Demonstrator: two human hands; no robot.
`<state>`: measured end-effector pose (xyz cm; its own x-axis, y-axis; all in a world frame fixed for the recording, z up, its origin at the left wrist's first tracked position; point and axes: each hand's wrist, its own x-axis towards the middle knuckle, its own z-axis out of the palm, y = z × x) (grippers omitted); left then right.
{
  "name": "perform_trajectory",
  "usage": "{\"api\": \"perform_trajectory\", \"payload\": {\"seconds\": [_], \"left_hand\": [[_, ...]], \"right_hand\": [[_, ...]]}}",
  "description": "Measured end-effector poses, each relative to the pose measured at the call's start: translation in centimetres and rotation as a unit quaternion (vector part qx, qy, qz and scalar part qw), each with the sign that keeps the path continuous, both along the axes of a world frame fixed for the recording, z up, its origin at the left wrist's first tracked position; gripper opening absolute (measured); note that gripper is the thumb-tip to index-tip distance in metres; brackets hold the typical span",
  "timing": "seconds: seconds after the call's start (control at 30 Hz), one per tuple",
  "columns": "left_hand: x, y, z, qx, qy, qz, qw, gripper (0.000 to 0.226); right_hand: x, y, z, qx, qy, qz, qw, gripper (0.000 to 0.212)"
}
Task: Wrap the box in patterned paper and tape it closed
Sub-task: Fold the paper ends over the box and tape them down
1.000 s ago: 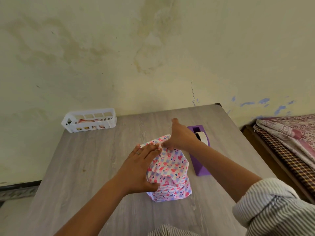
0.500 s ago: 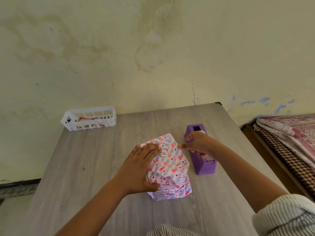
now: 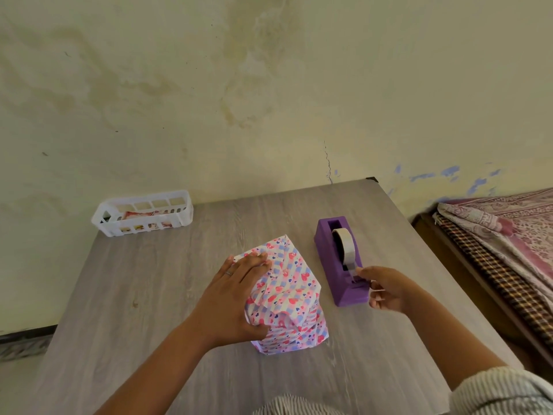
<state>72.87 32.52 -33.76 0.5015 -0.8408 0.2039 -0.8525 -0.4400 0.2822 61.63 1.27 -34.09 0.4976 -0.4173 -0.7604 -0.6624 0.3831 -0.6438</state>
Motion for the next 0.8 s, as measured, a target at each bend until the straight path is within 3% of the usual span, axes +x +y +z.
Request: {"api": "perform_trajectory", "payload": {"seconds": [0.23,0.37,0.53,0.8], "left_hand": [[-0.1,0.0,0.0,0.01,0.006,0.002,1.0,0.102],[0.0,0.0,-0.1,0.006,0.008,0.003,1.0,0.102],[0.1,0.1,-0.2,0.003,0.01,0.002,1.0,0.102],[0.2,-0.1,-0.2,0.003,0.018,0.003,1.0,0.101]], "right_hand": [[1.3,1.5,0.7,0.044,0.006,-0.105,0.993,0.011],[1.4,2.5,1.5,0.03,-0.041,-0.145,0.988,0.018],[0.4,3.9,0.0,0.005,-0.102,-0.216,0.971,0.007],[-0.6,5.4,-3.2,-0.042,-0.18,-0.261,0.948,0.007]]}}
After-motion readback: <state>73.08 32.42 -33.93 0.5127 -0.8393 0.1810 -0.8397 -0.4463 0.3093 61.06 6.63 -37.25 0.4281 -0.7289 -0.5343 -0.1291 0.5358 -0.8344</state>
